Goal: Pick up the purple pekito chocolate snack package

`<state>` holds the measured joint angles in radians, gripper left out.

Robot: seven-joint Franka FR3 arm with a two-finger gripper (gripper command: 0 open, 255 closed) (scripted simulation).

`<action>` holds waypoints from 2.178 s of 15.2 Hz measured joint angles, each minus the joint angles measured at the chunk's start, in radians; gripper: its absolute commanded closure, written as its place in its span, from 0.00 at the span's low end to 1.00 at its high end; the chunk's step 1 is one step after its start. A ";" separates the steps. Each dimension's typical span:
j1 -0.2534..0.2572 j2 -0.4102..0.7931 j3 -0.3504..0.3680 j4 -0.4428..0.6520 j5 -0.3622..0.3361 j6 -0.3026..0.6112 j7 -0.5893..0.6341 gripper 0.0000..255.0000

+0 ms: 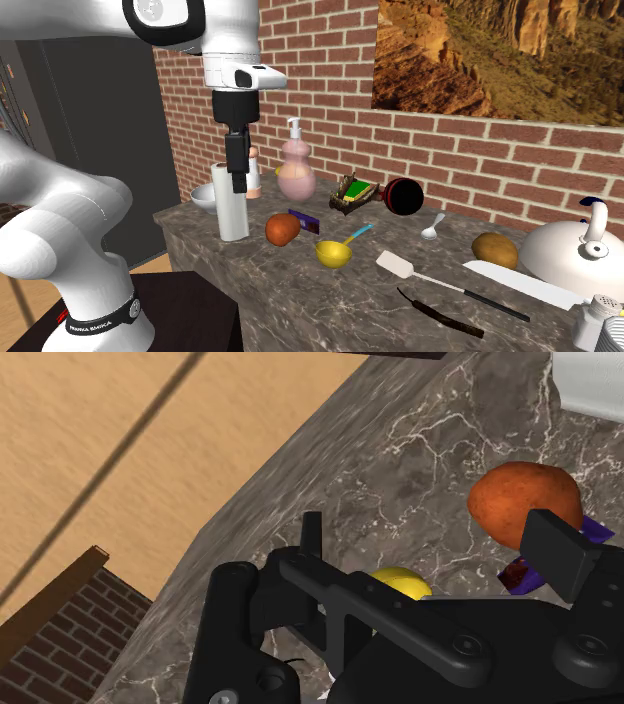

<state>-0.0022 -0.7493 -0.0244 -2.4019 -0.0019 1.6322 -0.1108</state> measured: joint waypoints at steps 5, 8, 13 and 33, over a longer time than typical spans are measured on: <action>0.002 0.035 0.063 -0.038 0.042 0.074 0.114 0.00; 0.003 0.094 0.122 -0.049 0.079 0.147 0.225 0.00; 0.004 0.223 0.231 -0.045 0.129 0.282 0.425 0.00; -0.030 0.737 0.422 0.108 0.030 0.645 0.941 0.00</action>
<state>-0.0318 -0.0125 0.3974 -2.2934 0.0278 2.2774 0.8302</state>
